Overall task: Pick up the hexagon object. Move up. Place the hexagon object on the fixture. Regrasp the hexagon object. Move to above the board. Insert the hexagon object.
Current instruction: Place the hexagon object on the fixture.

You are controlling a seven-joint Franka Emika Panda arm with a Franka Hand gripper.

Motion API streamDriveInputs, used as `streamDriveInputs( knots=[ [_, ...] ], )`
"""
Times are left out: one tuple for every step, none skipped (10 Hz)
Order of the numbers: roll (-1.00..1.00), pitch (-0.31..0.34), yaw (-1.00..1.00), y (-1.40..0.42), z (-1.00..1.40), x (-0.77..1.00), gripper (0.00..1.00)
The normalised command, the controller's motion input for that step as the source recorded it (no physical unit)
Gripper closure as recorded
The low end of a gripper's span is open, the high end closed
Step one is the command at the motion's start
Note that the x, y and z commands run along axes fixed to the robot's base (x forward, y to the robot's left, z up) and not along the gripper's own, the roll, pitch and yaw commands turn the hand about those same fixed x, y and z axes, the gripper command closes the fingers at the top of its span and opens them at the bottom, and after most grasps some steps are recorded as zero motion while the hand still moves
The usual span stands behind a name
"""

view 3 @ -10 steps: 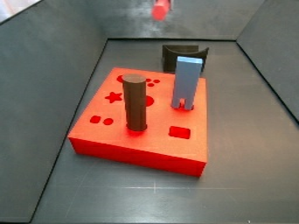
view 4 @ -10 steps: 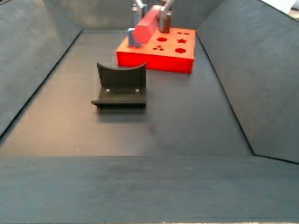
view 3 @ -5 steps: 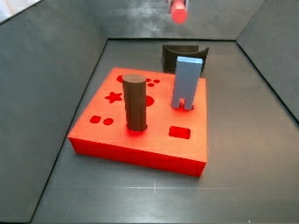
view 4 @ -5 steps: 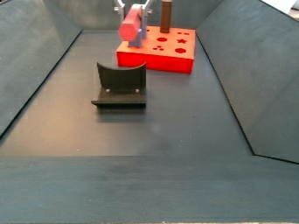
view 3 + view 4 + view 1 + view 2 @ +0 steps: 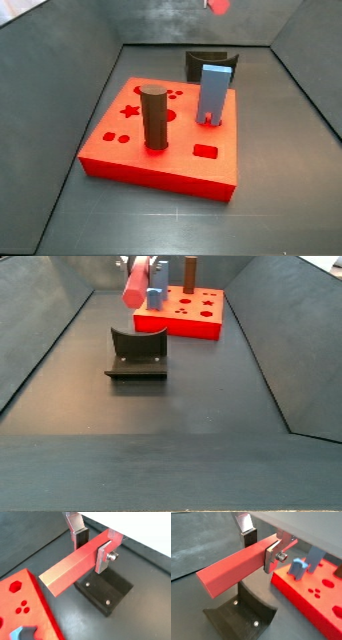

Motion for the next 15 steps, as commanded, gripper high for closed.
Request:
streamDriveInputs(
  knots=[
    [-1.00, 0.103, -0.02, 0.07, 0.01, 0.12, 1.00],
    [-1.00, 0.110, -0.04, 0.06, 0.00, 0.09, 1.00],
    [-1.00, 0.122, -0.06, 0.05, -0.01, 0.08, 1.00],
    [-1.00, 0.140, -0.09, 0.05, -0.02, 0.08, 1.00],
    [-0.88, 0.139, -0.10, 0.05, -0.02, 0.09, 1.00],
    [-0.71, 0.125, -0.11, 0.05, -0.02, 0.09, 1.00],
    [-0.49, 0.104, -0.12, 0.05, -0.02, 0.09, 1.00],
    [-0.32, 0.085, -0.12, 0.05, -0.02, 0.08, 1.00],
    [-0.20, 0.054, -0.12, 0.03, -0.01, 0.07, 1.00],
    [-1.00, 0.157, -0.10, 0.13, -1.00, 0.13, 1.00],
    [-1.00, 0.147, -0.11, 0.14, -1.00, 0.13, 1.00],
    [-0.95, 0.168, -0.13, 0.14, -1.00, 0.15, 1.00],
    [-0.80, 0.162, -0.14, 0.14, -1.00, 0.16, 1.00],
    [-0.59, 0.127, -0.16, 0.14, -1.00, 0.18, 1.00],
    [-0.42, 0.102, -0.17, 0.14, -1.00, 0.18, 1.00]
  ],
)
